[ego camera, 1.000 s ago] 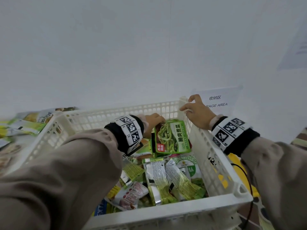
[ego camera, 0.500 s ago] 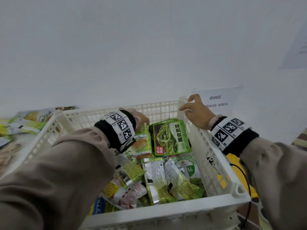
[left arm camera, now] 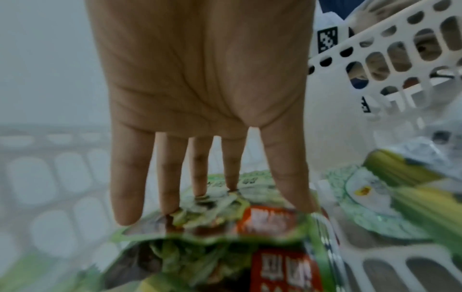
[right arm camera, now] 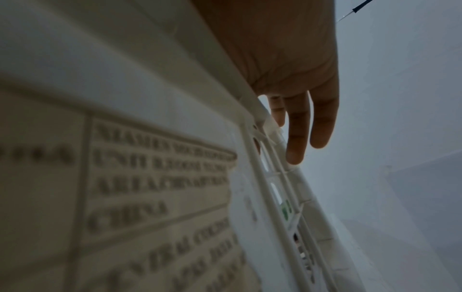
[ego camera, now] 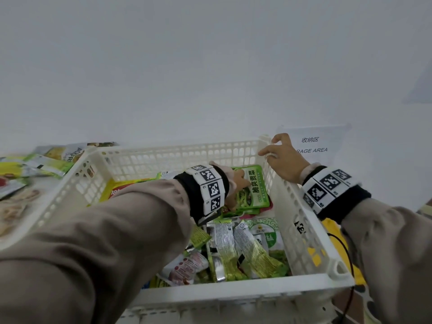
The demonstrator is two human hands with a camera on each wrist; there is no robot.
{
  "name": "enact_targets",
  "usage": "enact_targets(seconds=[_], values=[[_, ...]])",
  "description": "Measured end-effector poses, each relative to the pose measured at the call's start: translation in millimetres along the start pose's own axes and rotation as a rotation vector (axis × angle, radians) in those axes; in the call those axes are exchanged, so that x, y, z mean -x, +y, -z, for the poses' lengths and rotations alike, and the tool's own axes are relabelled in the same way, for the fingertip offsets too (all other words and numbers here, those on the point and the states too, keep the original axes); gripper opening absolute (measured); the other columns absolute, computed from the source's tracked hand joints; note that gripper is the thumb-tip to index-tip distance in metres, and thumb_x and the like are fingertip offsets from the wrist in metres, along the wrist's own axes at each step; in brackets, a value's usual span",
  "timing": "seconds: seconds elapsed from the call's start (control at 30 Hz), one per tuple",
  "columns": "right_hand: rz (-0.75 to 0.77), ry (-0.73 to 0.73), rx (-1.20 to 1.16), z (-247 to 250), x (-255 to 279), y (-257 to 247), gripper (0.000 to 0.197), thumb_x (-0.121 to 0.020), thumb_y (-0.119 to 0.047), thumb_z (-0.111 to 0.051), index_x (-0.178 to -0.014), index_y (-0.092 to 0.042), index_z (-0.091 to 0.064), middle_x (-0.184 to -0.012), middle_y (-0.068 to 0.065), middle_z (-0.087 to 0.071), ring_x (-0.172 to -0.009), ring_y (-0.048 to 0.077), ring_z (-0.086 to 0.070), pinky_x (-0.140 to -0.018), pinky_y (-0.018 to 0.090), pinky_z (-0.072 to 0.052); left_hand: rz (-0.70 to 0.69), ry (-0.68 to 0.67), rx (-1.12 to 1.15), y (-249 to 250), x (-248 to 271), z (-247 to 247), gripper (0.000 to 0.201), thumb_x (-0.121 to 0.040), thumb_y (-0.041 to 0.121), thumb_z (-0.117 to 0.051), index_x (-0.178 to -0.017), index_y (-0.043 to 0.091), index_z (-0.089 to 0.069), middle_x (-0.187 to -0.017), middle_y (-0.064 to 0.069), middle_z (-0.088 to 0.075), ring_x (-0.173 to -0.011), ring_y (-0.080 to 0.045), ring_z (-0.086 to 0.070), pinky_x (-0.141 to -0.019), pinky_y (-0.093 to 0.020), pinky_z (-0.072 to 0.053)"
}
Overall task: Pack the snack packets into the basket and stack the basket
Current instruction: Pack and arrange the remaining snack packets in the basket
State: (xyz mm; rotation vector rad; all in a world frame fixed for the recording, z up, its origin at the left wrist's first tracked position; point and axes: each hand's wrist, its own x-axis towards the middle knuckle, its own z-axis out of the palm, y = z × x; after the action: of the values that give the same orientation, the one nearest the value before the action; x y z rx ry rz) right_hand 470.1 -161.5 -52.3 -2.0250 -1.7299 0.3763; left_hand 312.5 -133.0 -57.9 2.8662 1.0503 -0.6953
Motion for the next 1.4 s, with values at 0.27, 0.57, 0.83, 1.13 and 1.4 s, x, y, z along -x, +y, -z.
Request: enact_targets(seconds=[0.27, 0.57, 0.83, 1.13, 1.4], values=[[-0.004, 0.005, -0.017, 0, 1, -1, 0.031, -0.096, -0.01, -0.037, -0.116, -0.013, -0.061, -0.138, 0.004, -0.022, -0.076, 0.02, -0.051, -0.079, 0.031, -0.043, 0.016, 0.189, 0.326, -40, 48, 51, 0.057, -0.088, 0.041, -0.055, -0.138, 0.022, -0.037, -0.139, -0.001, -0.043, -0.123, -0.019, -0.044, -0.094, -0.025, -0.032], [-0.017, 0.008, -0.033, -1, -2, 1, 0.03, -0.096, -0.01, -0.038, -0.115, -0.012, -0.061, -0.138, 0.004, -0.022, -0.079, 0.027, -0.053, -0.079, 0.032, -0.044, 0.26, -0.003, 0.274, -109, 91, 8, 0.032, -0.081, 0.018, -0.068, -0.111, 0.021, -0.059, -0.106, 0.001, -0.059, -0.083, -0.011, -0.052, -0.074, -0.023, -0.038], [-0.016, 0.022, -0.045, -2, 0, 1, 0.029, -0.096, -0.01, -0.038, -0.113, -0.013, -0.062, -0.137, 0.004, -0.023, -0.059, 0.017, -0.047, -0.073, 0.032, -0.043, 0.339, -0.213, 0.287, -100, 85, -37, 0.07, -0.07, 0.038, -0.076, -0.126, 0.018, -0.039, -0.123, -0.007, -0.05, -0.103, -0.022, -0.05, -0.079, -0.03, -0.04], [-0.019, 0.022, -0.067, -2, 0, 2, 0.03, -0.095, -0.009, -0.037, -0.111, -0.014, -0.062, -0.136, 0.003, -0.023, -0.062, 0.017, -0.048, -0.076, 0.034, -0.045, 0.316, -0.089, 0.253, -96, 88, -39, 0.066, -0.075, 0.022, -0.074, -0.132, 0.015, -0.04, -0.119, -0.006, -0.05, -0.09, -0.015, -0.045, -0.046, -0.009, -0.033], [-0.018, 0.018, -0.059, -1, 0, 2, 0.03, -0.096, -0.009, -0.037, -0.112, -0.014, -0.062, -0.137, 0.003, -0.022, -0.063, 0.018, -0.049, -0.073, 0.032, -0.043, 0.352, 0.255, 0.243, -118, 113, -18, 0.037, -0.084, 0.006, -0.052, -0.12, 0.013, -0.056, -0.113, -0.006, -0.06, -0.086, -0.011, -0.047, -0.07, -0.021, -0.04]])
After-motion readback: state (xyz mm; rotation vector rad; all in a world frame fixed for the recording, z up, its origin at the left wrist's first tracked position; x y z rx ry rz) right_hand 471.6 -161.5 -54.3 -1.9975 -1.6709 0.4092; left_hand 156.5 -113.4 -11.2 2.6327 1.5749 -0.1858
